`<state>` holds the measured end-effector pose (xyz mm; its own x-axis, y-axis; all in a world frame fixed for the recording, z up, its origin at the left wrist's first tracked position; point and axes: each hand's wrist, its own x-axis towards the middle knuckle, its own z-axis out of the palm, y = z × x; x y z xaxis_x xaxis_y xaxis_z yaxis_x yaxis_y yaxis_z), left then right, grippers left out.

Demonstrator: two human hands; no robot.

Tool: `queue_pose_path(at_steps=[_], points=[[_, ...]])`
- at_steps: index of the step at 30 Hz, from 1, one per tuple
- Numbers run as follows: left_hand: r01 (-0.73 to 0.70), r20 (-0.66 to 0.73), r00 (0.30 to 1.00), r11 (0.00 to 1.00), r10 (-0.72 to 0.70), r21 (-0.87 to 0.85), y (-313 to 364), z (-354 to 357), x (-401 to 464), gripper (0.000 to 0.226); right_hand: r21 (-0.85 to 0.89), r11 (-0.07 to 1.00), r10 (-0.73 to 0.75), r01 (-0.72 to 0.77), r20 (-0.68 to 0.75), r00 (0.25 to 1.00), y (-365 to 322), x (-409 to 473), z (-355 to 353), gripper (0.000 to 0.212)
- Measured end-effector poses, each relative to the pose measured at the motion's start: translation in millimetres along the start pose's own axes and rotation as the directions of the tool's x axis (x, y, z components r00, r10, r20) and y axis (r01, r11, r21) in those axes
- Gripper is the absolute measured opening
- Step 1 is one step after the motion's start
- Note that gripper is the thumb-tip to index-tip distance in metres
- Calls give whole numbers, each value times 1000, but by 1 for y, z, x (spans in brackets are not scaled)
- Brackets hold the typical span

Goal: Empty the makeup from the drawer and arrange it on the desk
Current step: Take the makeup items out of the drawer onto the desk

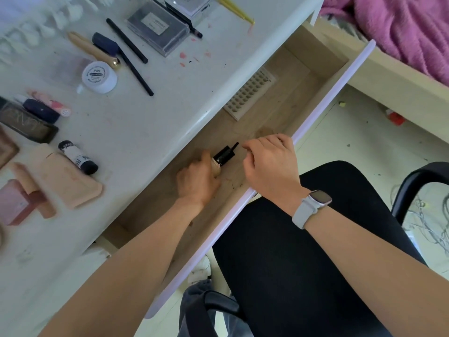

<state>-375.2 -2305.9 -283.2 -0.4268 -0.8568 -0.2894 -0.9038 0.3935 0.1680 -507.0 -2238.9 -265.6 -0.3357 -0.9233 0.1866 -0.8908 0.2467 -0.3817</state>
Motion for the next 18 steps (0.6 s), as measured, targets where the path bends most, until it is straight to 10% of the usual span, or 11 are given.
queue_pose_path(at_steps=[6,10,13,18], points=[[-43,-33,999,990,39,-132,5,-33,-37,46,403,907,117,-123,39,992,-5,-1,-24,30],[-8,-115,993,919,-41,-395,9,-64,-47,50,752,498,374,-432,262,889,-25,10,-46,32],[50,-108,986,857,-123,-513,10,-82,-43,48,815,216,296,-538,471,831,-43,24,-55,26],[42,-70,992,788,-107,-614,2,-103,-46,45,861,217,253,-460,405,878,-72,41,-61,19]])
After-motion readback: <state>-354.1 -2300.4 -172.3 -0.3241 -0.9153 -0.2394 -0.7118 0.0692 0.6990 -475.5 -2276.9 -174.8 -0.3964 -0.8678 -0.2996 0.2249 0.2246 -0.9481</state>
